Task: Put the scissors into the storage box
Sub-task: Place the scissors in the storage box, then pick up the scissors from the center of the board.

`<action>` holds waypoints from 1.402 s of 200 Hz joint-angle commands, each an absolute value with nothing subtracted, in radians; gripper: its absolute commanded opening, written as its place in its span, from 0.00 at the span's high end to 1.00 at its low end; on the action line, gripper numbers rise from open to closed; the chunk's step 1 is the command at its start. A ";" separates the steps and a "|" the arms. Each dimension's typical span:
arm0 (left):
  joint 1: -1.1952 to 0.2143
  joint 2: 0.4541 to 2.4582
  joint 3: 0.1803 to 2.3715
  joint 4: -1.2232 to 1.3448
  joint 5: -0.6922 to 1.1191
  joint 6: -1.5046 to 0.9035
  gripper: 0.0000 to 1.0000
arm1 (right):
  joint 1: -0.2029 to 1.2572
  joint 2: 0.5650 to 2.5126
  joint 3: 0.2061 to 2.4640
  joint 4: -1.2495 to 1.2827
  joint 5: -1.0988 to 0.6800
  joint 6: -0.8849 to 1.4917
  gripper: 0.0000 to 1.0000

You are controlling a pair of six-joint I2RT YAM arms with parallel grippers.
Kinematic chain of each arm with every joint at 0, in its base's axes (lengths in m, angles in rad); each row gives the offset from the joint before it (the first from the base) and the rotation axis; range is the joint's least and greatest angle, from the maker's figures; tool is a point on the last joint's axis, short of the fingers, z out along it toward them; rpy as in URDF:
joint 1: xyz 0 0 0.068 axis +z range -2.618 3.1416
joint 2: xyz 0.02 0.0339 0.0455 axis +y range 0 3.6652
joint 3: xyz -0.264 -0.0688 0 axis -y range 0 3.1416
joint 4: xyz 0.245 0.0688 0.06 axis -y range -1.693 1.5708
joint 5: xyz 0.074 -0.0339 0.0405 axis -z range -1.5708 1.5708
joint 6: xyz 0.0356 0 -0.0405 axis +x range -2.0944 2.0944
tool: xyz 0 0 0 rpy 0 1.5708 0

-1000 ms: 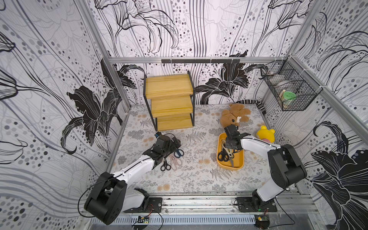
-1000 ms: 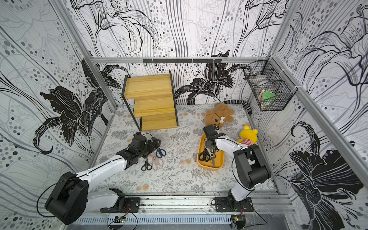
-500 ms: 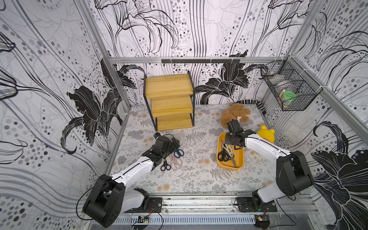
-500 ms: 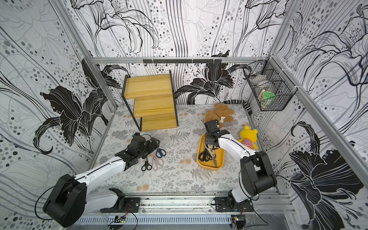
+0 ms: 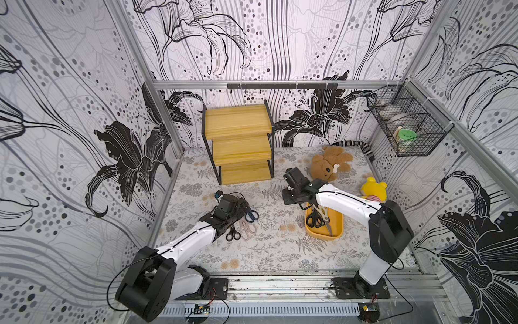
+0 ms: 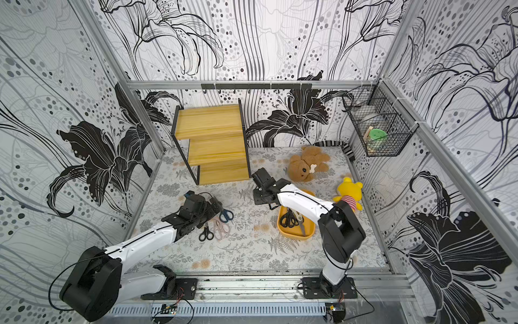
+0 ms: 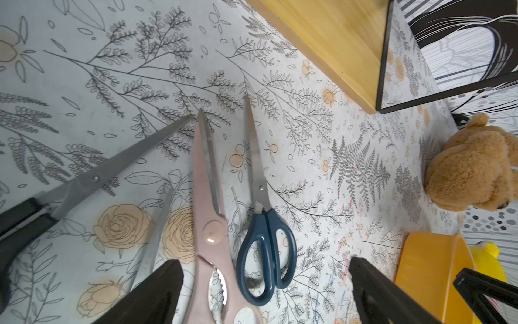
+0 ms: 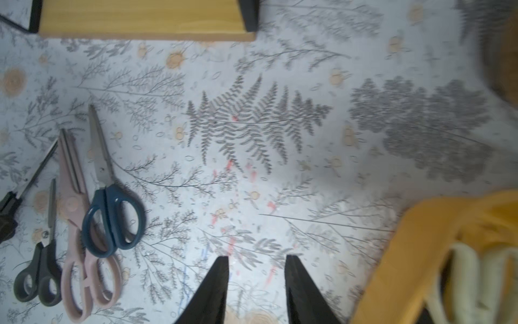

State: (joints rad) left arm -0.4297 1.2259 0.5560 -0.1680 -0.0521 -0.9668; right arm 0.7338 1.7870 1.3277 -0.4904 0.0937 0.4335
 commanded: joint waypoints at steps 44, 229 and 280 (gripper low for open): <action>-0.361 1.231 0.586 -0.284 -0.132 -0.924 0.03 | 0.853 2.034 1.560 -0.605 -0.003 0.385 0.62; -0.227 1.101 0.568 -0.345 -0.204 -0.898 0.03 | 0.918 2.254 1.794 -0.707 -0.003 0.365 0.68; -0.228 1.089 0.558 -0.345 -0.207 -0.896 0.03 | 0.919 2.290 1.818 -0.712 -0.003 0.369 0.70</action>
